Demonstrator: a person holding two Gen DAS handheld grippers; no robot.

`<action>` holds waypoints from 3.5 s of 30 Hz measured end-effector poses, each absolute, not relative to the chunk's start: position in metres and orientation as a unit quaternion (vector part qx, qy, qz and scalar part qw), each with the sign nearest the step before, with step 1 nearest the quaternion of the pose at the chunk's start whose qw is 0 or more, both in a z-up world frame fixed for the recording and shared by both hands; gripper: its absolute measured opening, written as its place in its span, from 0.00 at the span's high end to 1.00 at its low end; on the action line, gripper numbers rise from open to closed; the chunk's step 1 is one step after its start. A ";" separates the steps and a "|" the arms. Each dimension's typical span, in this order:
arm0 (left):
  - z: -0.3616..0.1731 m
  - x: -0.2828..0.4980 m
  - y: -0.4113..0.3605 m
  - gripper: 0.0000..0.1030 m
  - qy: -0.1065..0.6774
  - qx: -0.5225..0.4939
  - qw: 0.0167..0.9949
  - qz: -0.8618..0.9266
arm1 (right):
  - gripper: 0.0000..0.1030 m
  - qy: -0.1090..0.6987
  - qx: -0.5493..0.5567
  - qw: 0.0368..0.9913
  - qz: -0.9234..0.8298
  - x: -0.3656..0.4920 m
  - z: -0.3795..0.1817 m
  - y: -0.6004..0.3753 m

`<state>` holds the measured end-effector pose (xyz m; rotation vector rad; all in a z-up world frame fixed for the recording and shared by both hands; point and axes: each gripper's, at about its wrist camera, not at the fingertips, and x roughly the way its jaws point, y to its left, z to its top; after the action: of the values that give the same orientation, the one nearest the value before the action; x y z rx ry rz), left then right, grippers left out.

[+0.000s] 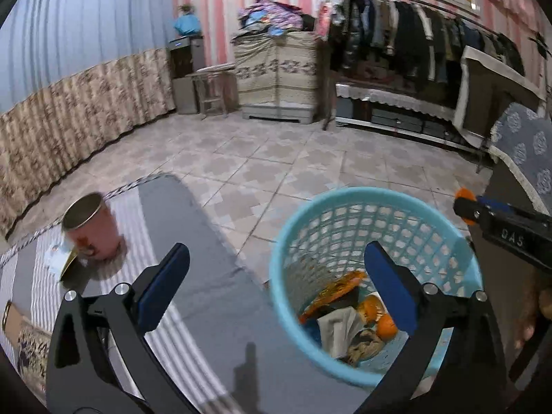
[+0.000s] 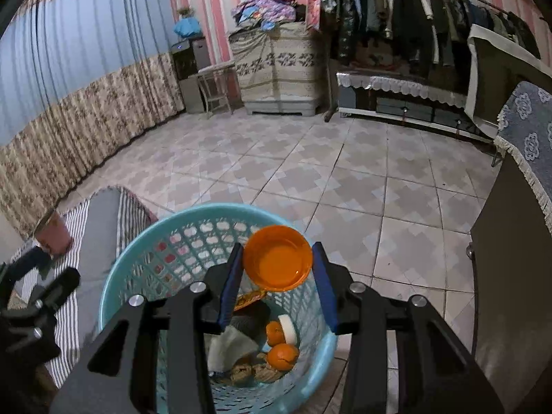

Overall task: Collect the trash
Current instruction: 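Carry mask and lid to the blue basket and release them, then grasp the printed snack wrapper with the left tool while the right tool grasps the paper card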

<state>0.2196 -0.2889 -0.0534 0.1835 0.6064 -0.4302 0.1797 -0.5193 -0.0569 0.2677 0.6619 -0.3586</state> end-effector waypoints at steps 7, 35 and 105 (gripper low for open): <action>-0.048 0.219 -0.238 0.05 0.287 0.098 0.942 -0.146 | 0.12 0.333 0.124 0.925 -0.137 0.193 -0.065 -0.491; -0.098 0.239 0.014 0.13 0.429 0.029 0.903 0.024 | 0.08 0.363 0.033 0.924 -0.119 0.205 -0.079 -0.433; -0.058 0.284 0.167 1.00 0.294 0.021 0.949 0.110 | 0.62 0.438 -0.014 0.898 0.045 0.375 -0.087 -0.124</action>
<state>0.2842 0.1673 -0.0582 0.0427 0.5971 0.2237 0.3754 -0.1243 -0.0874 -0.0298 0.9078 0.0926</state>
